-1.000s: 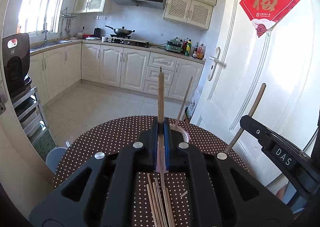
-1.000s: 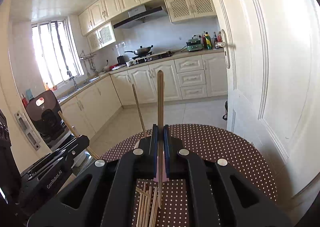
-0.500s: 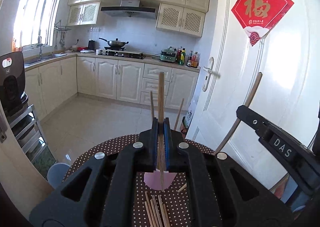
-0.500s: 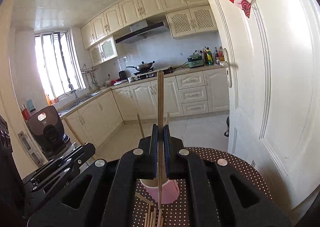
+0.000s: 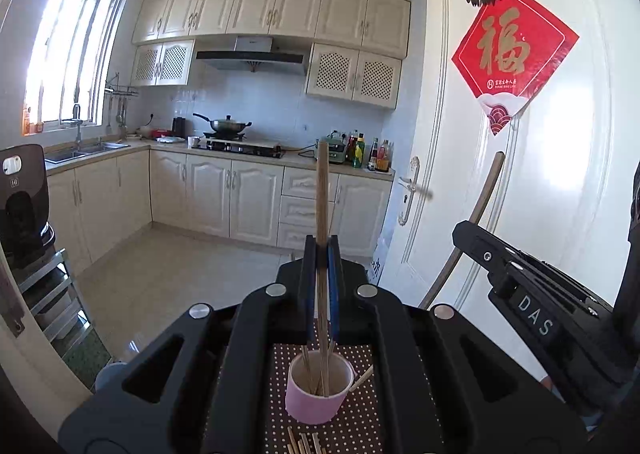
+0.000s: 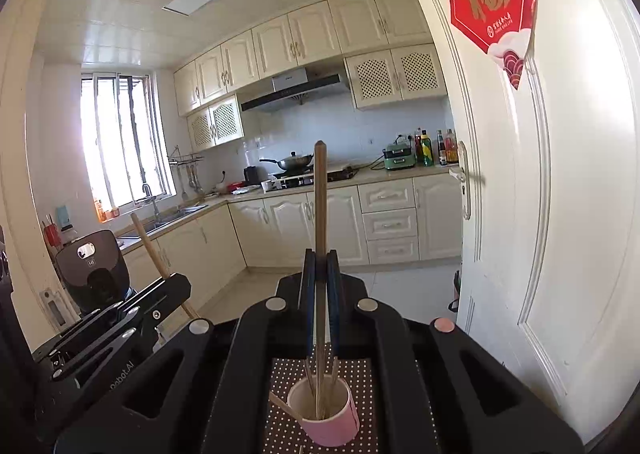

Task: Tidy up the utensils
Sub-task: 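Carry the chopstick with the left gripper over the pink cup, then lower the chopstick into the pink cup and open the left gripper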

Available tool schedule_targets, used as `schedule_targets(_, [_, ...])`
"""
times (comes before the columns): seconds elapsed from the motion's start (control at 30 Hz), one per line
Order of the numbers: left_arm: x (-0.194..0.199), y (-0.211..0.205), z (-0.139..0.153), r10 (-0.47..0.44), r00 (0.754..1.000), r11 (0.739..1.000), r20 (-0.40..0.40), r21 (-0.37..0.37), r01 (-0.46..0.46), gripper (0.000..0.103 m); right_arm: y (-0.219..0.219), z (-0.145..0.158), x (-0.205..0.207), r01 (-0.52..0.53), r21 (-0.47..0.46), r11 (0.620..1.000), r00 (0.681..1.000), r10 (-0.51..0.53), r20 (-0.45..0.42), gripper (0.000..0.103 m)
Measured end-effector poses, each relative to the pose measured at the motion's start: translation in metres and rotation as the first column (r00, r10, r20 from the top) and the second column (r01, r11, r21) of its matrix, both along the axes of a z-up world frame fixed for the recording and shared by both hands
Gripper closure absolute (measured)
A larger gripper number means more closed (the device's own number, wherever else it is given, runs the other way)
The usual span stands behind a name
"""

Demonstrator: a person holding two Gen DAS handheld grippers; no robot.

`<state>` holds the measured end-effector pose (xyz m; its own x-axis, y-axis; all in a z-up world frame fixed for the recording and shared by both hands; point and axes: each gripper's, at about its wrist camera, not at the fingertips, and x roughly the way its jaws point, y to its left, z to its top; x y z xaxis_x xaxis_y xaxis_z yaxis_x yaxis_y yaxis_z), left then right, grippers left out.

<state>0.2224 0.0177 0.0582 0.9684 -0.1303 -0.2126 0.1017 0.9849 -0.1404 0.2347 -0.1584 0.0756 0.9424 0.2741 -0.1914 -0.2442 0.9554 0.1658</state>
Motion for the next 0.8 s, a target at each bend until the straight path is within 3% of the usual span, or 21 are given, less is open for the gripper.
schedule_targets(0.23, [0.021, -0.004, -0.008, 0.006, 1.0, 1.0, -0.018, -0.002, -0.006, 0.097, 0.005, -0.005, 0.017, 0.003, -0.025, 1.0, 1.0, -0.003, 0.004, 0.099])
schedule_targets(0.8, [0.084, -0.001, -0.066, 0.02, 0.987, 1.0, -0.157, -0.017, -0.023, 0.097, 0.005, -0.063, 0.077, 0.0, -0.031, 1.0, 0.986, -0.005, -0.164, 0.099])
